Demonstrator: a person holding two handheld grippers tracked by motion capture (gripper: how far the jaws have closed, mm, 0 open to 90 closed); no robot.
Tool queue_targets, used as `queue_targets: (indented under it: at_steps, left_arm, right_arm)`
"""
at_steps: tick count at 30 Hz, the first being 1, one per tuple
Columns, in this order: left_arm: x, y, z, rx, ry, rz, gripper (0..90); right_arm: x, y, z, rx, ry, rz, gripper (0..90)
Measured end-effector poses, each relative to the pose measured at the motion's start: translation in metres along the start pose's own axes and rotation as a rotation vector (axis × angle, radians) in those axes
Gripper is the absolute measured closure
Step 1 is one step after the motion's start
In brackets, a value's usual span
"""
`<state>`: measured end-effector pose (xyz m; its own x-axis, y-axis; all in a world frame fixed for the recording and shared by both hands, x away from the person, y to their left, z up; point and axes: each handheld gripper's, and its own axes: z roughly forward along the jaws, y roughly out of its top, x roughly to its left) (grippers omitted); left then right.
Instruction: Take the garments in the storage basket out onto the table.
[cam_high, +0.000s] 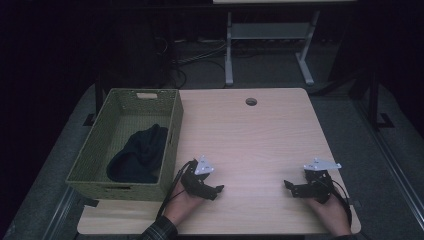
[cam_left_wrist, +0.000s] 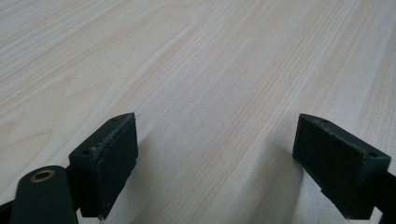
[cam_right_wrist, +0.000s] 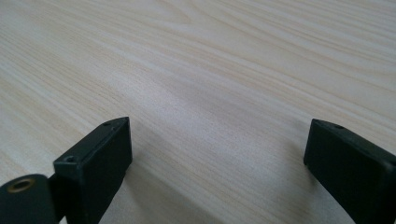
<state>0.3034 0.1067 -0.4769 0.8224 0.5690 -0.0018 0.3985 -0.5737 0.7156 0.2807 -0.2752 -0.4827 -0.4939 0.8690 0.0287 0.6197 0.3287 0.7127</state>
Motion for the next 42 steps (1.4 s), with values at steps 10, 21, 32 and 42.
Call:
queue_targets:
  at_steps: [10,21,32,42]
  left_arm:
    - [0.000,0.004,0.000,0.023,-0.006,-0.005,13.7]
    - [0.002,0.012,-0.008,0.036,-0.018,-0.002,13.9]
    - [0.004,0.019,-0.011,0.052,-0.034,-0.010,14.0]
    - [0.010,0.029,-0.021,0.034,-0.049,-0.031,14.1]
  right_arm:
    - [0.000,-0.001,-0.001,-0.001,0.002,-0.005,7.3]
    - [0.001,-0.002,-0.002,0.001,0.004,-0.004,7.3]
    - [0.001,-0.002,-0.002,0.000,0.004,-0.003,7.3]
    - [0.001,-0.002,-0.002,0.001,0.004,-0.003,7.3]
